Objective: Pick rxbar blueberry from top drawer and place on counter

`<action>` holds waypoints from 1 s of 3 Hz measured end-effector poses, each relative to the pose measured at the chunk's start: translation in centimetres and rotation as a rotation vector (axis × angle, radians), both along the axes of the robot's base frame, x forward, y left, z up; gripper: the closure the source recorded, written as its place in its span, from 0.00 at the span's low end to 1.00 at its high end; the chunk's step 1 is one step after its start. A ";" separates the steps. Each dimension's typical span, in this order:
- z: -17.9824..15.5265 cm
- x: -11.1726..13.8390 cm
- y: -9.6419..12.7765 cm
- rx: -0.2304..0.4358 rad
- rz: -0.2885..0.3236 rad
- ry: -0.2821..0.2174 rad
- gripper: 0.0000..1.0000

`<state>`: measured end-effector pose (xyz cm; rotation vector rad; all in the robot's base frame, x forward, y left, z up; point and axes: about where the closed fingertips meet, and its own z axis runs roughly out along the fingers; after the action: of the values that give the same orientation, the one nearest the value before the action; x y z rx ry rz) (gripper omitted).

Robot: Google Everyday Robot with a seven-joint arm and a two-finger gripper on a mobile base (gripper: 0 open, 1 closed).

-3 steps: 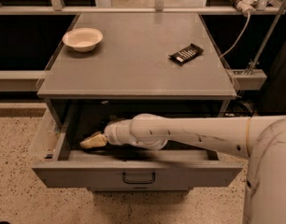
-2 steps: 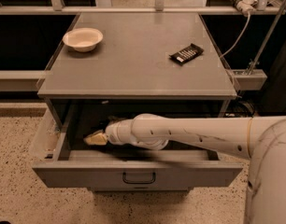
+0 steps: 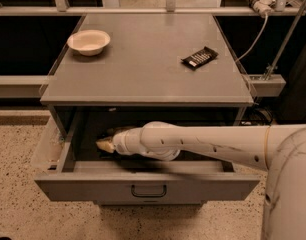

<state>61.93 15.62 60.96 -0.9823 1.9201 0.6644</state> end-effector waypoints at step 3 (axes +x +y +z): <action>0.3 0.0 0.0 0.000 0.000 0.000 1.00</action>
Offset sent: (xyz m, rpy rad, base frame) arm 0.0000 0.0000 0.0000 0.0000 0.0000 0.0000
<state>61.93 15.62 61.21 -0.9823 1.9201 0.6644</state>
